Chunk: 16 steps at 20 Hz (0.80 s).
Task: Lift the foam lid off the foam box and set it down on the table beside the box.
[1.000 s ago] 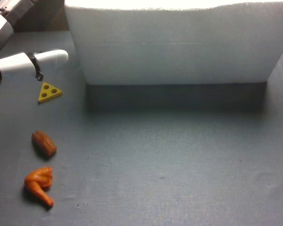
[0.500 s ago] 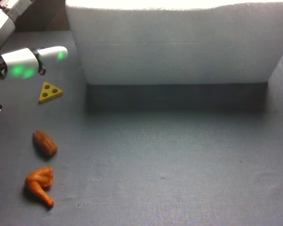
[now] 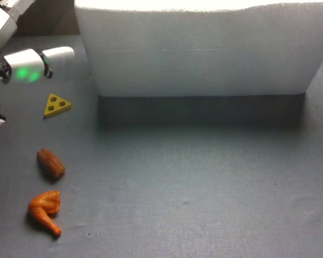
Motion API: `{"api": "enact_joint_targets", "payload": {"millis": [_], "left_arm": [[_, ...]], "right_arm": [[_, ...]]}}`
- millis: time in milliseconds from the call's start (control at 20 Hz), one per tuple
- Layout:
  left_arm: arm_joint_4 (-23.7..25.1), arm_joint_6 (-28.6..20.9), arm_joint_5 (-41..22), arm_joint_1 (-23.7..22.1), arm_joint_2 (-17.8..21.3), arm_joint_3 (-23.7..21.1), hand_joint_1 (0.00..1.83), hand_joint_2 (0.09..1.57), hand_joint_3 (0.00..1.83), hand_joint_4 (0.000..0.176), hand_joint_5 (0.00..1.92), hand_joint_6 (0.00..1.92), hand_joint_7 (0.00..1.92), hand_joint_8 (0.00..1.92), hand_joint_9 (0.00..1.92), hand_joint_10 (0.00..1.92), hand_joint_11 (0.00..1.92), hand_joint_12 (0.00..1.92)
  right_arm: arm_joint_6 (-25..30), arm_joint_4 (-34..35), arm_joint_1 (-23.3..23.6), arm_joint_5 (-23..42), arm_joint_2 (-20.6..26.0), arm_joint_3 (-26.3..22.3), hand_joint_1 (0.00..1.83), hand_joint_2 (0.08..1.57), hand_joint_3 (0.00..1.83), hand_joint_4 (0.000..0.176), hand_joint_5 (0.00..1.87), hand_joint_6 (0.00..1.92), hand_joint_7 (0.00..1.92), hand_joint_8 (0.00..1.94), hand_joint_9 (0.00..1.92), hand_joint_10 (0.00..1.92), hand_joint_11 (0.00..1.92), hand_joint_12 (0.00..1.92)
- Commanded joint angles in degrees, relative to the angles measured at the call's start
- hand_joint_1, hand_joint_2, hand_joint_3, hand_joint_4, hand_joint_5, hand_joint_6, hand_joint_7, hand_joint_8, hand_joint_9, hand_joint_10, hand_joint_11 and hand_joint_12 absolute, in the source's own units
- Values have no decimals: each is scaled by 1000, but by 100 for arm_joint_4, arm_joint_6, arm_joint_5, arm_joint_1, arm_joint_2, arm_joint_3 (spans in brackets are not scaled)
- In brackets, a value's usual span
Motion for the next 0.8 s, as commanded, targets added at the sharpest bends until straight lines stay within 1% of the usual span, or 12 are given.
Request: {"api": "enact_joint_targets", "payload": {"millis": [0, 50, 100, 150, 200, 300, 350, 450, 500, 550, 600, 750], "left_arm": [[-63, -72, -581, -67, -2, 62, 659, 1088, 0, 39, 0, 0, 0, 0, 0, 0, 0, 0], [-84, -75, -505, -118, -48, 114, 652, 1090, 0, 35, 0, 0, 0, 0, 0, 0, 0, 0], [-93, -101, -455, -163, -97, 168, 641, 1078, 0, 51, 0, 0, 0, 0, 0, 0, 0, 0], [-111, -146, -428, -191, -140, 219, 627, 1073, 0, 55, 0, 0, 0, 0, 0, 0, 0, 0], [-151, -194, -365, -237, -211, 299, 607, 1070, 0, 45, 0, 0, 0, 0, 0, 0, 0, 0], [-174, -301, -259, -279, -317, 435, 595, 1055, 0, 27, 0, 0, 0, 0, 0, 0, 0, 0], [-207, -383, -230, -291, -383, 503, 603, 1054, 0, 15, 0, 0, 0, 0, 0, 0, 0, 0], [-238, -461, -183, -297, -449, 574, 581, 1042, 0, 15, 0, 0, 0, 0, 0, 0, 0, 0], [-252, -496, -168, -303, -488, 614, 584, 1044, 0, 8, 0, 0, 0, 0, 0, 0, 0, 0], [-273, -507, -165, -311, -515, 634, 576, 1043, 0, 9, 0, 0, 0, 0, 0, 0, 0, 0], [-295, -526, -155, -328, -544, 656, 599, 1026, 0, 16, 0, 0, 0, 0, 0, 0, 0, 0], [-309, -613, -130, -357, -611, 733, 578, 1005, 0, 17, 0, 0, 0, 0, 0, 0, 0, 0]], "right_arm": [[63, -25, 68, 647, 70, 99, 501, 1135, 0, 0, 0, 0, 0, 0, 0, 0, 0, 0], [149, -10, 73, 636, 29, 147, 514, 1150, 0, 0, 0, 0, 0, 0, 0, 0, 15, 8], [210, 8, 79, 617, -17, 199, 529, 1148, 0, 0, 0, 0, 0, 0, 0, 0, 59, 32], [280, 15, 80, 614, -52, 242, 533, 1151, 0, 0, 0, 0, 0, 0, 0, 0, 19, 21], [384, 18, 82, 615, -105, 313, 563, 1154, 1, 0, 0, 0, 0, 0, 0, 0, 3, 3], [498, 20, 99, 614, -154, 381, 560, 1152, 0, 0, 0, 0, 0, 0, 0, 0, 0, 0], [575, 20, 105, 614, -194, 422, 583, 1151, 0, 0, 0, 0, 0, 0, 0, 0, 0, 0], [727, 19, 109, 615, -266, 497, 596, 1142, 0, 0, 0, 0, 0, 0, 0, 0, 0, 0], [784, 19, 110, 615, -311, 533, 589, 1134, 0, 0, 0, 0, 0, 0, 0, 0, 0, 0], [835, 11, 111, 615, -341, 560, 587, 1140, 0, 0, 0, 0, 0, 0, 0, 0, 0, 0], [881, 1, 111, 617, -362, 573, 591, 1134, 0, 0, 0, 0, 0, 0, 0, 0, 0, 0], [975, -57, 144, 620, -421, 609, 617, 1129, 0, 0, 0, 0, 0, 0, 0, 0, 0, 0]]}}
